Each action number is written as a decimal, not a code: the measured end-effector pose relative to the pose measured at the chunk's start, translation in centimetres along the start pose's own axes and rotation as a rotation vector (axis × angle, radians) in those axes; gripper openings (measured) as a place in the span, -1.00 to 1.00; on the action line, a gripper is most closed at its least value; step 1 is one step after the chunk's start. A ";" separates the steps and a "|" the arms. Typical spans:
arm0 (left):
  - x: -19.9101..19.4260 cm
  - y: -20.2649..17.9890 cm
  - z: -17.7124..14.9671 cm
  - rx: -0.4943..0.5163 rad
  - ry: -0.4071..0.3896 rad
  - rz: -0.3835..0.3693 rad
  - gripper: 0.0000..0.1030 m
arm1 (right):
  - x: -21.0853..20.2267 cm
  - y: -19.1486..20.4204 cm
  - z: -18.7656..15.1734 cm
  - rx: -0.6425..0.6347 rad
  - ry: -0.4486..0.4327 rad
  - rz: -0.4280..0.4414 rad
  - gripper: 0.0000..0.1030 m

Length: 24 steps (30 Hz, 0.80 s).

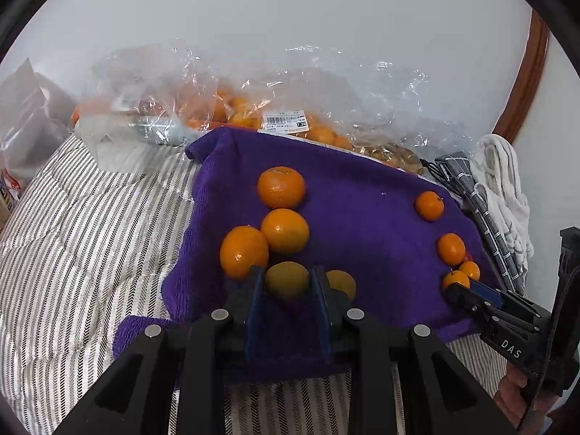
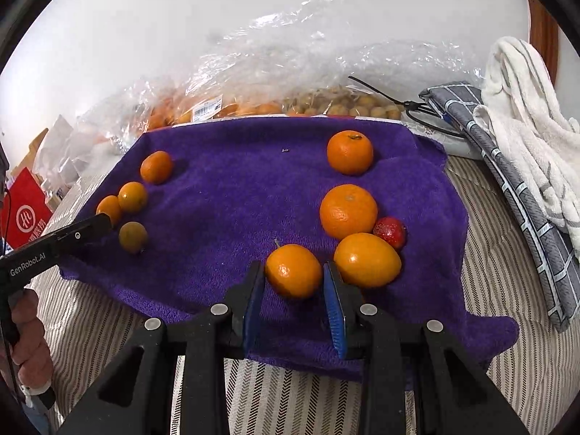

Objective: Organize fruits
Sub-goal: 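Open the right gripper to release the orange while the left gripper releases the kumquat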

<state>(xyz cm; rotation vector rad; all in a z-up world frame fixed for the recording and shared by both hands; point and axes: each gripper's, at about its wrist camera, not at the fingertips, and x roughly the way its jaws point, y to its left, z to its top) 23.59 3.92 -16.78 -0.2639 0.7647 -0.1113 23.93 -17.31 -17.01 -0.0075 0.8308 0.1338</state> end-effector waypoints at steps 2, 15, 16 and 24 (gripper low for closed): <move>0.0 0.0 0.0 0.002 -0.004 0.000 -0.50 | 0.0 0.1 0.0 -0.006 -0.006 -0.002 -0.37; 0.1 0.1 0.0 0.013 0.002 0.003 -0.50 | -0.8 0.2 -0.3 -0.020 -0.037 0.004 -0.10; 0.1 0.0 0.0 0.016 0.001 0.004 -0.50 | -0.8 0.2 -0.4 -0.019 -0.037 0.008 -0.09; -0.4 0.1 0.2 -0.010 0.014 -0.038 -0.29 | -1.8 -0.3 -0.1 0.042 -0.042 0.089 0.05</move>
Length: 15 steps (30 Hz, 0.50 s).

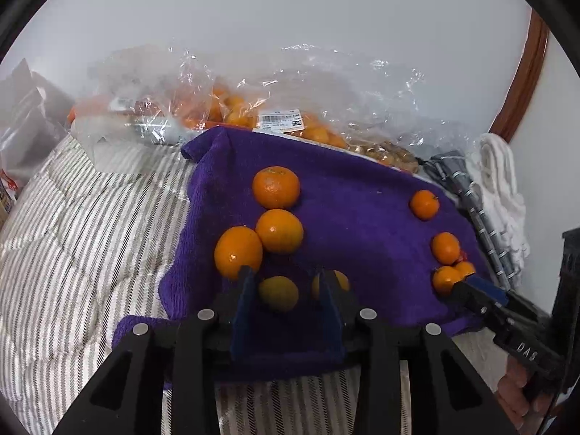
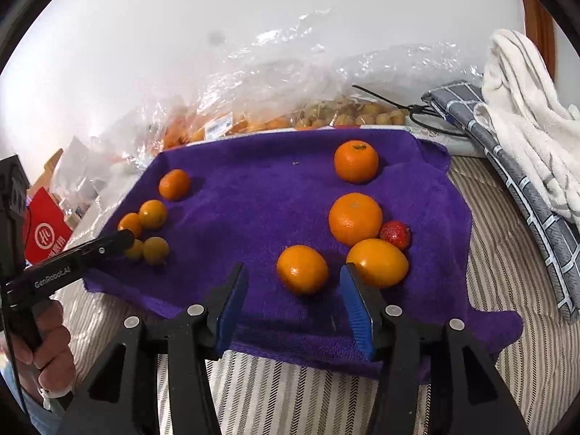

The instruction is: Organize fruits

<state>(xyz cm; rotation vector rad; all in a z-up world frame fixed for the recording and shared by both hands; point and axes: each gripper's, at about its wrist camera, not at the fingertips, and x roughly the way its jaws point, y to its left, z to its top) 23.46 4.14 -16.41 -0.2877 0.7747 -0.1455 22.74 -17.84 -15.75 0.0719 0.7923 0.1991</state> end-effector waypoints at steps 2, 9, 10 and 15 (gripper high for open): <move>-0.3 0.1 0.0 -0.006 -0.014 -0.011 -0.18 | -0.4 0.3 0.0 -0.021 -0.012 0.017 0.08; -3.5 0.0 0.9 0.004 -0.108 0.063 -0.15 | -3.7 -0.1 0.8 0.039 -0.029 0.026 0.09; -4.1 -0.1 0.9 0.003 -0.107 0.069 -0.09 | -4.8 -0.1 0.9 0.040 -0.040 -0.003 0.09; -8.6 -1.8 -0.2 0.069 -0.097 0.131 -0.06 | -10.4 -0.4 1.0 0.047 -0.074 -0.127 0.09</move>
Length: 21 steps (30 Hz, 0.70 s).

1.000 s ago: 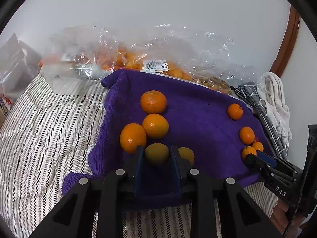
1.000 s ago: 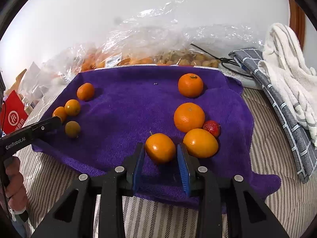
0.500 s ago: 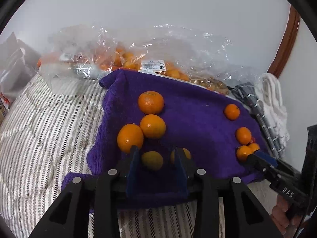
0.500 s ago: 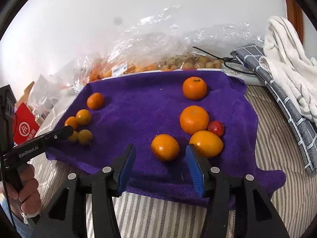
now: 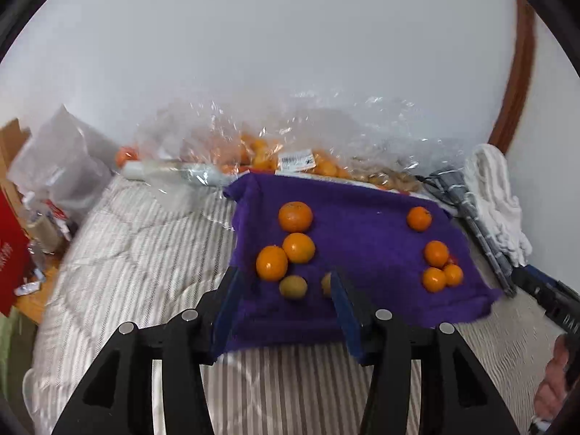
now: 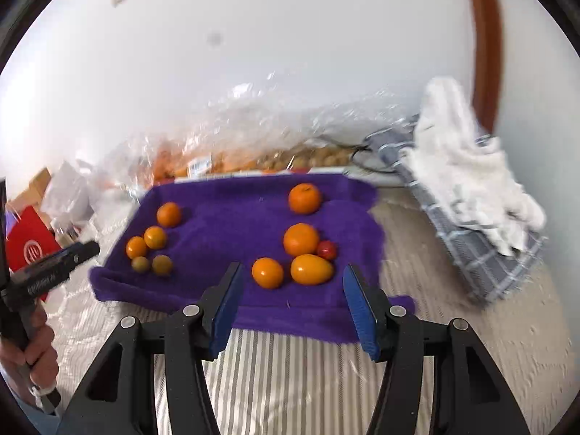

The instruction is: Organize fruits

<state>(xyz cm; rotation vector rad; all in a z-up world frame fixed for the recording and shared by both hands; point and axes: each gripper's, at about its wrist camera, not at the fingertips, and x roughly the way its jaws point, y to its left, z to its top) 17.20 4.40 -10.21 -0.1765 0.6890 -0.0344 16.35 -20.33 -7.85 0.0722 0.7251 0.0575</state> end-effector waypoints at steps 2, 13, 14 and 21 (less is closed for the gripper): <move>-2.4 -0.3 -0.5 0.000 -0.009 -0.018 -0.06 | -2.0 -0.5 -0.2 0.022 -0.016 0.008 0.09; -12.8 -4.0 -3.2 0.076 -0.100 0.009 0.25 | -12.1 0.0 -3.2 0.000 -0.049 -0.108 0.59; -13.5 -4.5 -3.4 0.089 -0.108 0.017 0.25 | -13.3 0.2 -3.7 -0.014 -0.081 -0.106 0.65; -16.5 -6.4 -3.8 0.122 -0.129 0.008 0.42 | -16.2 0.0 -4.8 -0.022 -0.095 -0.124 0.87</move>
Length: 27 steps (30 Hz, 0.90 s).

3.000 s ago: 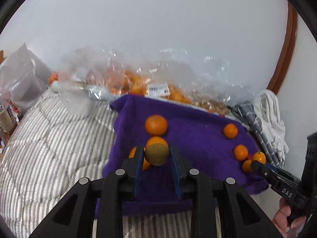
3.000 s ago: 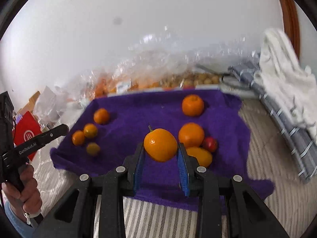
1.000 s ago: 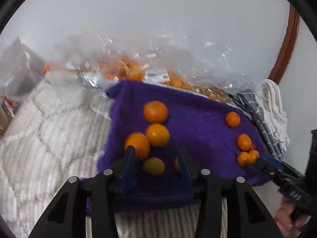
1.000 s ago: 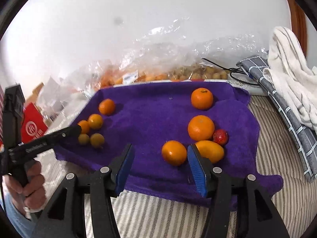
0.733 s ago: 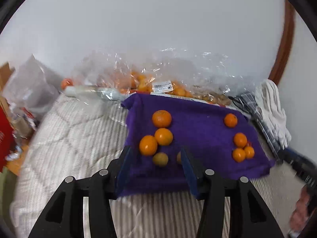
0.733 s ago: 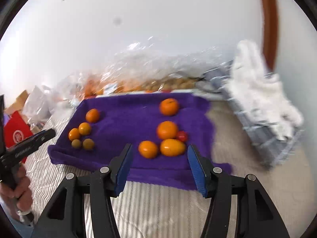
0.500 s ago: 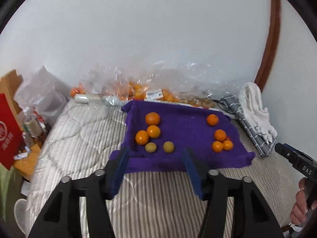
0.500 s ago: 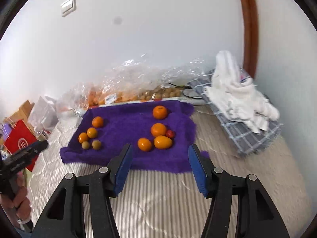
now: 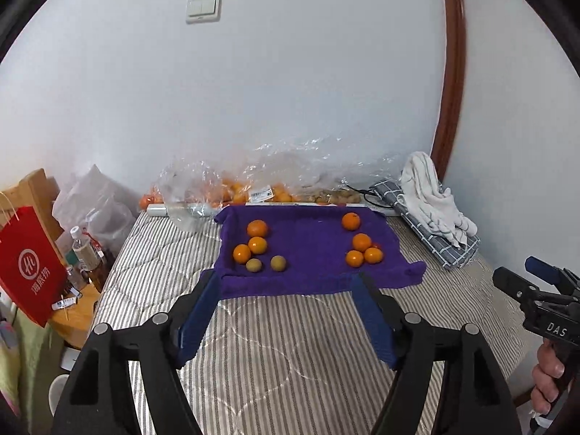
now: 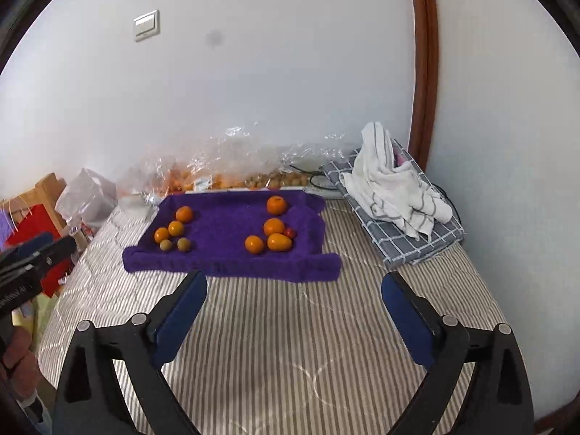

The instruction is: Organize fruits

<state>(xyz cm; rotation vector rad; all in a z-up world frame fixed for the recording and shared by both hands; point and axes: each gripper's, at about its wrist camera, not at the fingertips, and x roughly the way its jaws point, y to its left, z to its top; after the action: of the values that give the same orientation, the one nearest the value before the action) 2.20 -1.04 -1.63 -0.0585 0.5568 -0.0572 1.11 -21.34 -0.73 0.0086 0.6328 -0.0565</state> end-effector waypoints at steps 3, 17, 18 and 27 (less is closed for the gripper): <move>-0.7 -0.5 -0.3 0.010 -0.012 0.011 0.42 | -0.3 -0.7 -0.2 0.020 0.004 -0.003 0.87; -1.4 0.3 -0.2 -0.041 -0.022 -0.002 0.43 | -1.7 -1.1 -0.5 0.030 -0.024 -0.034 0.87; -1.4 0.3 -0.3 -0.039 -0.022 -0.001 0.43 | -1.8 -1.2 -0.6 0.032 -0.026 -0.032 0.87; -1.2 0.2 -0.4 -0.044 -0.013 -0.002 0.43 | -1.7 -1.2 -0.6 0.034 -0.028 -0.033 0.87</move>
<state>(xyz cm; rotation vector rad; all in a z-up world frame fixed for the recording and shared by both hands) 0.98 -0.76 -1.41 -0.1026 0.5454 -0.0468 -0.68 -22.47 -0.16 0.0304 0.6043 -0.0989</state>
